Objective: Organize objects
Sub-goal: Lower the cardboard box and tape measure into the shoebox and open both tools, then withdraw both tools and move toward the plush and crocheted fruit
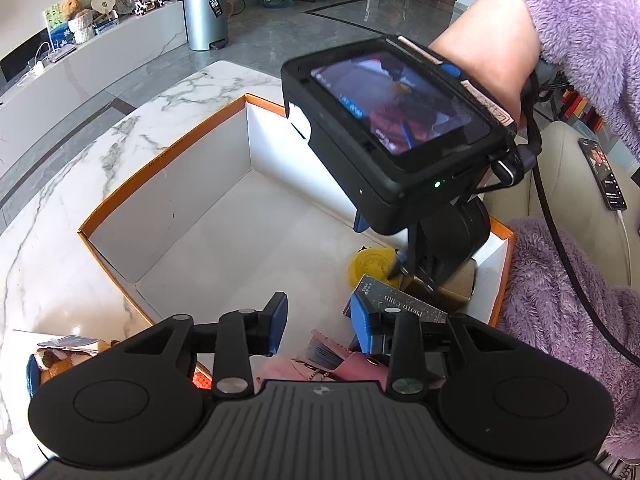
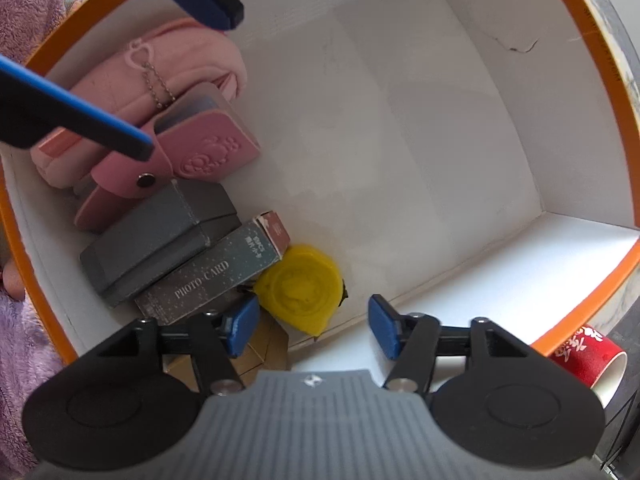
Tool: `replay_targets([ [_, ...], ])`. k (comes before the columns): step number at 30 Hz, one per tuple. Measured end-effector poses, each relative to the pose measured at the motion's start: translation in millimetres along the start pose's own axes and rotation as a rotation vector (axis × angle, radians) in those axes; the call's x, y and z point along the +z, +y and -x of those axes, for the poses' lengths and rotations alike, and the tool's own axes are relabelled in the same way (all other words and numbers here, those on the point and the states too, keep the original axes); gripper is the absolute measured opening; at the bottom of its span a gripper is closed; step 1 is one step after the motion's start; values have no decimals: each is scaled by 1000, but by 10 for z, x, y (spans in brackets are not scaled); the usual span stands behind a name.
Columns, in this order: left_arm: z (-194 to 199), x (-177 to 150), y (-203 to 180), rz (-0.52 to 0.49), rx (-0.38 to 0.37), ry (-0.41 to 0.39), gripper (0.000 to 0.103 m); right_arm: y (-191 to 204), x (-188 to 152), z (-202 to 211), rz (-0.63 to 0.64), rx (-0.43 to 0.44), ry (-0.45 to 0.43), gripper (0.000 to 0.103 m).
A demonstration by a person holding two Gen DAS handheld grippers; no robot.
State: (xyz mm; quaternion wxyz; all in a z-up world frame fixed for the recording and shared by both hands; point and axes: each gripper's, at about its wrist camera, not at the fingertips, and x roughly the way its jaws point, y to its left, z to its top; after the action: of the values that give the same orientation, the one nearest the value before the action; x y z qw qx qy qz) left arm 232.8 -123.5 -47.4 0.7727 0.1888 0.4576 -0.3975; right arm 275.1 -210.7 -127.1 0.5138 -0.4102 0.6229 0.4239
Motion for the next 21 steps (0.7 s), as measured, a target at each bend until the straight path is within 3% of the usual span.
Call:
replay_targets([
  [3, -6, 18, -12, -8, 4, 5, 41, -40, -8, 22, -26, -32, -26, 27],
  [11, -20, -21, -55, -16, 7, 33, 41, -144, 87, -76, -98, -80, -74, 19],
  [21, -14, -82, 8, -15, 6, 40, 41, -77, -21, -230, -64, -111, 11, 13],
])
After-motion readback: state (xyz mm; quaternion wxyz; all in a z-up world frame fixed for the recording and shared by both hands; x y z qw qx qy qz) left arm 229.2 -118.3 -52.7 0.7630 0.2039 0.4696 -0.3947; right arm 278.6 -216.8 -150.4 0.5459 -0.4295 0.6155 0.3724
